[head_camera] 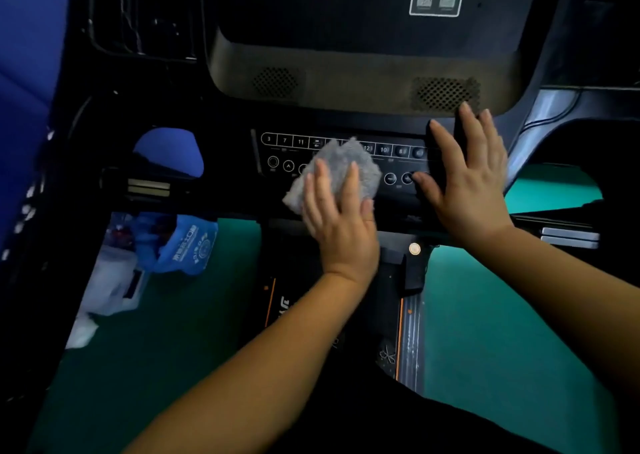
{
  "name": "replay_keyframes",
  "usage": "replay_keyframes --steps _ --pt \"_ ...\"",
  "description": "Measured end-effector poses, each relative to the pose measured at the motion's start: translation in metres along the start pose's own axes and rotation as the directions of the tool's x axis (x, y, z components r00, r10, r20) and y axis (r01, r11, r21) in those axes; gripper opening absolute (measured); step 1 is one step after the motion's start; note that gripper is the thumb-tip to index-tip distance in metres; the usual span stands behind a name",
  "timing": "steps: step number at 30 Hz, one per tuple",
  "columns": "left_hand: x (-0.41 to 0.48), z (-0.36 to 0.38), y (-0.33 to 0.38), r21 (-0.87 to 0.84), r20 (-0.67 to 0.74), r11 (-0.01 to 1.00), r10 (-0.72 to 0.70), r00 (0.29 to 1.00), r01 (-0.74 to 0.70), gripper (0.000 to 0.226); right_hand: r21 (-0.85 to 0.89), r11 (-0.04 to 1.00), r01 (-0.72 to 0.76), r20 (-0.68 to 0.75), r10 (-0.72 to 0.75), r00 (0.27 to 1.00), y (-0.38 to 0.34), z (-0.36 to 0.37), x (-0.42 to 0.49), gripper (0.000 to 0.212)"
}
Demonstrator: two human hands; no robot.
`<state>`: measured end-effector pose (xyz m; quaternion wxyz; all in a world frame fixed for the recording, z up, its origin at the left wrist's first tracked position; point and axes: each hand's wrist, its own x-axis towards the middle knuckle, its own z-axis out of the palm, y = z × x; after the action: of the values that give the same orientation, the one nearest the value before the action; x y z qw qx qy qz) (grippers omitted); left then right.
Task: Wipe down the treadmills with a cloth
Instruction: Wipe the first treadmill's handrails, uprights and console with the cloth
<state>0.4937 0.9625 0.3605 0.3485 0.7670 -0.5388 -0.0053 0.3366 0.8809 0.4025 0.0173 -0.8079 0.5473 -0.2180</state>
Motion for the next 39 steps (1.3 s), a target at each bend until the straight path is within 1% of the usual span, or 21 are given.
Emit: replay_keyframes --steps 3,4,6,8,9,12,13,15,17,18,20,23,25,27,28,29,31,33,35,37,39 --pt "0.000 0.001 0.003 -0.023 -0.006 1.000 -0.015 1.000 0.015 0.049 0.003 1.000 0.004 0.008 -0.004 1.000 0.000 0.000 -0.001 0.064" --pt "0.005 -0.001 -0.006 -0.036 -0.042 0.998 -0.053 0.998 0.051 0.050 0.008 1.000 0.007 0.001 -0.007 1.000 0.001 0.001 -0.001 0.064" --pt "0.025 -0.008 -0.032 -0.048 -0.168 0.982 -0.190 0.967 0.184 0.050 0.021 1.000 0.008 0.004 -0.008 1.000 0.001 0.000 0.000 0.065" --pt "0.049 -0.017 -0.060 -0.097 -0.299 0.943 -0.333 0.894 0.319 0.050 0.030 1.000 0.007 0.015 -0.007 1.000 0.001 0.000 0.000 0.065" --pt "0.057 -0.019 -0.069 -0.157 -0.339 0.911 -0.413 0.845 0.382 0.050 0.031 0.999 0.007 0.015 -0.008 1.000 0.001 0.000 0.000 0.065" --pt "0.056 -0.010 -0.048 -0.362 -0.314 0.764 -0.640 0.701 0.534 0.051 0.029 0.999 0.016 -0.001 -0.016 1.000 0.003 0.001 -0.001 0.066" --pt "0.047 -0.004 -0.027 -0.417 -0.300 0.733 -0.670 0.679 0.538 0.052 0.031 0.999 0.018 -0.009 -0.018 1.000 0.004 0.001 -0.001 0.066" --pt "0.028 0.005 0.018 -0.506 -0.243 0.692 -0.687 0.685 0.515 0.055 0.034 0.999 0.016 -0.019 -0.015 1.000 0.004 0.002 -0.001 0.066" --pt "0.022 0.009 0.035 -0.555 -0.166 0.640 -0.711 0.684 0.531 0.057 0.038 0.999 0.014 -0.010 -0.013 1.000 0.002 0.002 -0.001 0.066" --pt "0.028 0.009 0.027 -0.563 -0.170 0.631 -0.721 0.672 0.534 0.058 0.041 0.999 0.015 -0.004 -0.015 1.000 0.002 0.001 -0.001 0.066" --pt "0.046 0.001 -0.010 -0.539 -0.236 0.641 -0.737 0.633 0.546 0.057 0.044 0.999 0.019 0.005 -0.019 1.000 0.002 0.002 0.000 0.067" --pt "0.068 -0.031 -0.068 -0.579 -0.202 0.597 -0.765 0.612 0.555 0.048 0.055 0.998 0.032 -0.013 -0.031 0.999 0.004 0.002 -0.001 0.068" --pt "0.072 -0.042 -0.083 -0.633 -0.189 0.578 -0.761 0.621 0.515 0.046 0.068 0.997 0.037 -0.026 -0.036 0.999 0.004 0.002 0.000 0.068" --pt "0.067 -0.033 -0.074 -0.642 -0.207 0.569 -0.774 0.599 0.514 0.046 0.085 0.995 0.044 -0.031 -0.041 0.999 0.004 0.003 0.000 0.066" --pt "0.059 -0.025 -0.059 -0.631 -0.208 0.575 -0.773 0.600 0.521 0.048 0.093 0.994 0.050 -0.031 -0.047 0.998 0.005 0.002 0.000 0.064" --pt "0.048 -0.015 -0.039 -0.616 -0.208 0.596 -0.754 0.623 0.515 0.049 0.099 0.993 0.060 -0.029 -0.058 0.998 0.007 0.002 0.001 0.061" --pt "0.016 0.005 0.006 -0.550 -0.203 0.690 -0.658 0.725 0.472 0.053 0.102 0.991 0.089 -0.025 -0.087 0.996 0.013 -0.003 0.002 0.056" --pt "-0.011 0.016 0.038 -0.463 -0.125 0.770 -0.547 0.828 0.439 0.056 0.094 0.984 0.150 -0.044 -0.147 0.988 0.023 -0.008 0.005 0.051" --pt "-0.009 0.017 0.026 -0.350 -0.143 0.869 -0.419 0.897 0.350 0.054 0.072 0.972 0.226 -0.068 -0.221 0.973 0.033 -0.012 0.010 0.048" --pt "0.016 0.006 -0.013 -0.188 -0.237 0.942 -0.319 0.918 0.279 0.051 0.056 0.962 0.267 -0.064 -0.264 0.962 0.042 -0.015 0.016 0.046" --pt "0.044 -0.012 -0.053 -0.081 -0.292 0.963 -0.270 0.918 0.257 0.050 0.046 0.955 0.295 -0.050 -0.292 0.955 0.050 -0.019 0.019 0.046"
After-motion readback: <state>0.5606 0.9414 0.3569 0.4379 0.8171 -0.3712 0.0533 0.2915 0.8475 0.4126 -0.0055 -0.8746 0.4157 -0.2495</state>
